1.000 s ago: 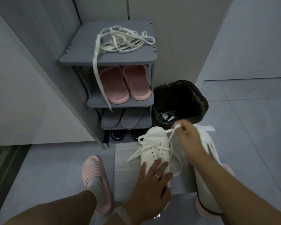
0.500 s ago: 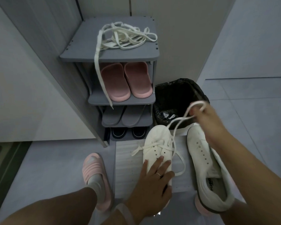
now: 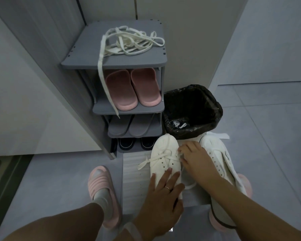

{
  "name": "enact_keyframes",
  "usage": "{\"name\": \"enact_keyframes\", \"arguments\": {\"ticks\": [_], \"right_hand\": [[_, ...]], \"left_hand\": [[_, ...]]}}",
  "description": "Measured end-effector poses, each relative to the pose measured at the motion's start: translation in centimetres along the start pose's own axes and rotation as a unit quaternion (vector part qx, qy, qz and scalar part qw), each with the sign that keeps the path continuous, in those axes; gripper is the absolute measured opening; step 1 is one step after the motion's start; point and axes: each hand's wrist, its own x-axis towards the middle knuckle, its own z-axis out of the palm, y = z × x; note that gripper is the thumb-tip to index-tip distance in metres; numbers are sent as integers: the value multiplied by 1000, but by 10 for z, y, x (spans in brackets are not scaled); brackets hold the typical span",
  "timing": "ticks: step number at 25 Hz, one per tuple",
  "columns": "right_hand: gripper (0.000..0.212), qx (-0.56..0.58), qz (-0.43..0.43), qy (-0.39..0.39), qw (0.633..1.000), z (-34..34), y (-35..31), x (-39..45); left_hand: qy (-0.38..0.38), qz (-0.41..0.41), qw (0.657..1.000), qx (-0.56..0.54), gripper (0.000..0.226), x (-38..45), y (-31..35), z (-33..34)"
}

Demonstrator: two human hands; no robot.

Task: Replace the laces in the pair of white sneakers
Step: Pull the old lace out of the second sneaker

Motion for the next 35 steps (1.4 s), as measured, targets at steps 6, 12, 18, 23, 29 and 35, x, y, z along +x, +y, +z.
{"name": "enact_keyframes", "arguments": {"ticks": [6,12,18,23,29,35], "right_hand": [[10,30,54,11,998,7,-4,0],[12,39,129,226,965,-53,15,33],[14,217,316,437,813,-125,39,41],[28,405,269,-23,874,-81,10,33],[22,74,154,-198,965,-15,-7,4],[16,257,193,-5,947,-30,3,15]], "left_hand": [[4,2,1000,-12,31,-2,-1,5],[-1,1,1000,-8,30,-1,-1,2],[5,5,1000,2,31,-2,-1,2],[5,6,1000,-15,30,-1,0,1],[-5,4,1000,1,31,1,0,1],[4,6,1000,-12,31,-1,-1,4]]}}
